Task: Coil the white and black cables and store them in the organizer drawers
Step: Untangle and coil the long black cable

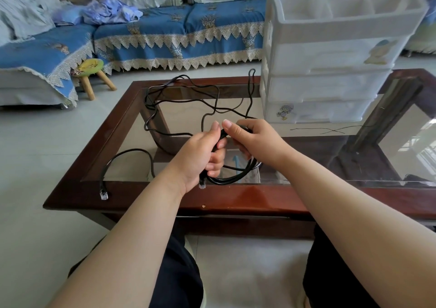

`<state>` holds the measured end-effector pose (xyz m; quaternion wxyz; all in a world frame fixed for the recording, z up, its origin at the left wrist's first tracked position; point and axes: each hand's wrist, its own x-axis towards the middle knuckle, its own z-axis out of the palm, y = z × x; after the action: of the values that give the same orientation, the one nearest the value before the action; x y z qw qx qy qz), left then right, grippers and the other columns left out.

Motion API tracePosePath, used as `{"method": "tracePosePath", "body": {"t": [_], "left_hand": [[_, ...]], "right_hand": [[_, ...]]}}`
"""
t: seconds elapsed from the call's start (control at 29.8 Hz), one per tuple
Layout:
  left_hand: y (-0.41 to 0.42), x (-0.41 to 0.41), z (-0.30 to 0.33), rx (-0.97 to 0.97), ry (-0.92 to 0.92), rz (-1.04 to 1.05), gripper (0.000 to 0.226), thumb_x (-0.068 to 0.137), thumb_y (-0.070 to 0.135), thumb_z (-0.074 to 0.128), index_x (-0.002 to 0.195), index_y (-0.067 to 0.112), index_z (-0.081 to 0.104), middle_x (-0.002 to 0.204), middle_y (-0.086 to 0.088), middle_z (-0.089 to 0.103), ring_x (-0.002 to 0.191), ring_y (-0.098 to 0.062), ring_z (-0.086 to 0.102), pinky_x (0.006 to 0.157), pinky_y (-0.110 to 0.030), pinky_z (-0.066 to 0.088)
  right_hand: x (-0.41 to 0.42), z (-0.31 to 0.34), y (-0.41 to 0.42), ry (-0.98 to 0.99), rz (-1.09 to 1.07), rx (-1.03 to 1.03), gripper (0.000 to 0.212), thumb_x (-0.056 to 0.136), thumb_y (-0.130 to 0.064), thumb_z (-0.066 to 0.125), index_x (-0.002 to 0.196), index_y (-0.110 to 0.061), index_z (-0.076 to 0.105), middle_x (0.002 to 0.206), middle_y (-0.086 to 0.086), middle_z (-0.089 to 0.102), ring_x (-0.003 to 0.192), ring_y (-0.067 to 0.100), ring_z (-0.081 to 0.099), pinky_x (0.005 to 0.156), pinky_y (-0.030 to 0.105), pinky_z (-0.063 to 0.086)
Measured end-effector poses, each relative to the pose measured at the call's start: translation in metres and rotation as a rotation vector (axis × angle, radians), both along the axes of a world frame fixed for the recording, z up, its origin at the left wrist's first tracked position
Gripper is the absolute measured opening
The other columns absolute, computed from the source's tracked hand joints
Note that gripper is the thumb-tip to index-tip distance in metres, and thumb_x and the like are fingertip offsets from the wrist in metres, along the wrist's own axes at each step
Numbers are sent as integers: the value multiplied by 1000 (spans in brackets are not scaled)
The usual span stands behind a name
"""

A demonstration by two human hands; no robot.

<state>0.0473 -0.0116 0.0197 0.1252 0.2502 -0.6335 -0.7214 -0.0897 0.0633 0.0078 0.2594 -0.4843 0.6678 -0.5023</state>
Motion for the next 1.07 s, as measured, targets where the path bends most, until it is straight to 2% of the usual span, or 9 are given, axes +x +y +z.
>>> {"method": "tracePosePath", "body": {"t": [0.2, 0.3, 0.44, 0.5, 0.57, 0.7, 0.84, 0.97, 1.07], "left_hand": [[2, -2, -1, 133, 30, -37, 46, 102, 45, 28, 71, 14, 41, 47, 6, 19, 37, -7, 13, 38, -18, 11], [-1, -1, 0, 153, 33, -55, 45, 102, 44, 30, 73, 12, 43, 45, 7, 21, 35, -6, 15, 37, -18, 11], [-10, 5, 6, 211, 43, -19, 43, 103, 42, 30, 68, 17, 38, 45, 9, 22, 34, -4, 16, 33, -17, 12], [-19, 13, 10, 271, 97, 38, 45, 102, 42, 31, 64, 19, 38, 43, 10, 22, 32, -3, 17, 31, -15, 13], [-27, 20, 13, 343, 186, 95, 45, 101, 40, 32, 61, 20, 39, 41, 11, 23, 31, -2, 16, 30, -15, 13], [-37, 25, 14, 498, 344, 223, 45, 102, 36, 31, 61, 21, 40, 40, 10, 24, 29, -4, 18, 29, -16, 14], [-46, 26, 11, 657, 470, 369, 42, 103, 30, 30, 63, 20, 38, 39, 7, 25, 27, -7, 22, 27, -16, 18], [-50, 26, 9, 755, 541, 487, 42, 103, 25, 30, 61, 19, 37, 40, 7, 25, 28, -8, 21, 27, -17, 19], [-53, 26, 8, 789, 565, 589, 42, 100, 18, 32, 58, 19, 36, 41, 8, 24, 29, -7, 19, 29, -17, 17]], "right_hand": [[-4, -5, 4, 10, -10, -47, 45, 93, -44, 52, 66, -8, 53, 52, 10, 52, 42, 14, 45, 46, 20, 38], [-6, -2, 7, 43, 14, -28, 50, 94, -47, 45, 71, -4, 58, 54, 6, 57, 43, 5, 46, 49, 13, 36], [-22, 2, 13, 281, -18, 144, 62, 82, -71, 27, 61, -17, 51, 56, -4, 53, 52, 7, 46, 56, 26, 36], [-36, 3, 16, 371, -30, 221, 71, 79, -78, 23, 68, -16, 55, 65, -8, 60, 64, 8, 56, 64, 30, 44], [-48, 4, 18, 383, -49, 263, 73, 76, -82, 28, 76, -17, 60, 74, -7, 67, 74, 12, 62, 72, 33, 47], [-58, 8, 20, 342, -89, 272, 52, 84, -66, 47, 70, -16, 56, 60, -3, 62, 54, 7, 53, 60, 26, 40], [-54, 14, 21, 271, -174, 57, 20, 88, -41, 60, 89, -23, 54, 59, 3, 60, 45, 3, 46, 54, 19, 40], [-40, 18, 26, 457, -166, 60, 18, 89, -45, 55, 95, -29, 50, 54, 0, 54, 50, 17, 46, 56, 31, 39], [-33, 20, 27, 601, -160, 99, 21, 91, -44, 51, 104, -28, 50, 57, -11, 51, 54, 10, 48, 53, 28, 35]]}}
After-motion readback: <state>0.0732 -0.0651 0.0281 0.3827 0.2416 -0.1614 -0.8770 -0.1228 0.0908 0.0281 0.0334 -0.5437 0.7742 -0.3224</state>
